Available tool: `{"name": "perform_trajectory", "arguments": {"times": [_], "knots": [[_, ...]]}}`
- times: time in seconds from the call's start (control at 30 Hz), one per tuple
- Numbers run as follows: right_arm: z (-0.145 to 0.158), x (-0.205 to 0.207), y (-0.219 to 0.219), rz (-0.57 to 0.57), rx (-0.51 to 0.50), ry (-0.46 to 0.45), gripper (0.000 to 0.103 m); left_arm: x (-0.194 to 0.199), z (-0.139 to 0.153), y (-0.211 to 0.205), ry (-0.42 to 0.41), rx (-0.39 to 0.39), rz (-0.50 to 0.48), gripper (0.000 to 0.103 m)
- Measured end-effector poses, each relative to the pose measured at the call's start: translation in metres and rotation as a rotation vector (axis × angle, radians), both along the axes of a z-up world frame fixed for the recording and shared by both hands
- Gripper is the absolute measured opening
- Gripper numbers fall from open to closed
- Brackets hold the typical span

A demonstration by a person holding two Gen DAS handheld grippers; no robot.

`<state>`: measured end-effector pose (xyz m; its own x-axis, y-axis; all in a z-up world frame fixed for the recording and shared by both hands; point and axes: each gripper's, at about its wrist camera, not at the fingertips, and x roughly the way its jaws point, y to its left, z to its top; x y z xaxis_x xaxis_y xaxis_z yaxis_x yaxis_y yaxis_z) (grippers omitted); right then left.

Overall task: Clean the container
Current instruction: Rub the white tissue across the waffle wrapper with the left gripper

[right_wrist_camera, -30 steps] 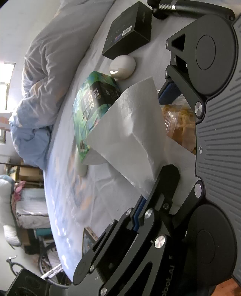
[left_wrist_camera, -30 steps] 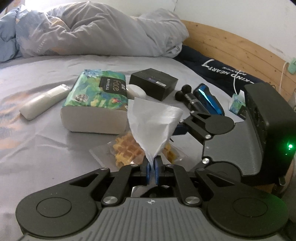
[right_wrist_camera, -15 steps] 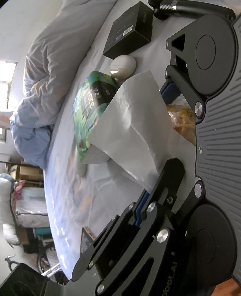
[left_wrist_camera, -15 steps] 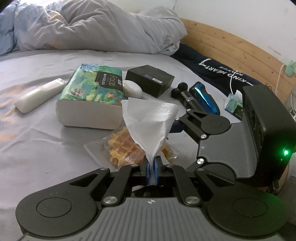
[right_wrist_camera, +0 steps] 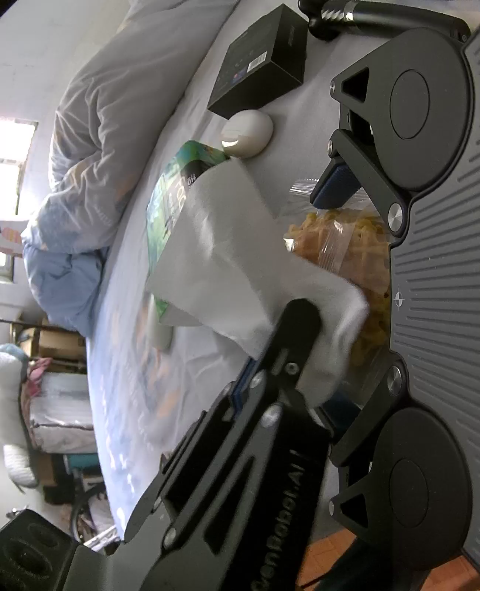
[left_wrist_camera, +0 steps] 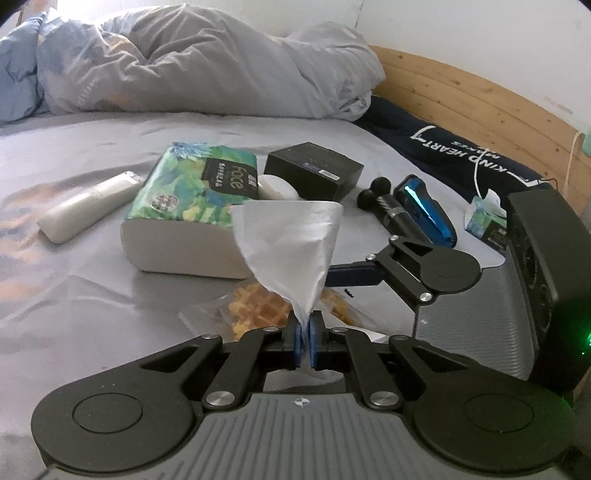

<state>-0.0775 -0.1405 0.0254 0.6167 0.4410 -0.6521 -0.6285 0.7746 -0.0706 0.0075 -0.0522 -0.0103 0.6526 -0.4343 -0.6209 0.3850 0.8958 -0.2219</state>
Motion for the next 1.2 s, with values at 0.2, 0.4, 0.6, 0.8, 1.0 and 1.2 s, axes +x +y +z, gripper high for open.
{"name": "perform_trajectory", "arguments": {"times": [0.2,0.4,0.6,0.8,1.0,1.2], "knots": [[0.002,0.003,-0.001,-0.004,0.002,-0.002,0.103,0.000,0.002,0.006,0.001,0.017,0.017,0.010],[0.002,0.003,-0.001,-0.010,0.005,-0.004,0.103,-0.002,0.004,0.006,0.016,0.031,0.014,0.010],[0.002,0.003,0.000,-0.022,0.004,0.000,0.103,-0.006,0.005,0.002,0.028,0.025,-0.017,0.010],[0.003,0.004,0.001,-0.034,0.004,0.004,0.103,-0.006,0.004,-0.006,0.041,0.026,-0.028,0.010],[0.001,0.004,0.000,-0.035,0.009,-0.002,0.103,-0.005,0.002,-0.004,0.039,0.017,-0.015,0.010],[0.003,0.006,0.000,-0.032,0.005,0.009,0.103,-0.002,0.002,-0.002,0.007,0.028,0.019,0.010]]}}
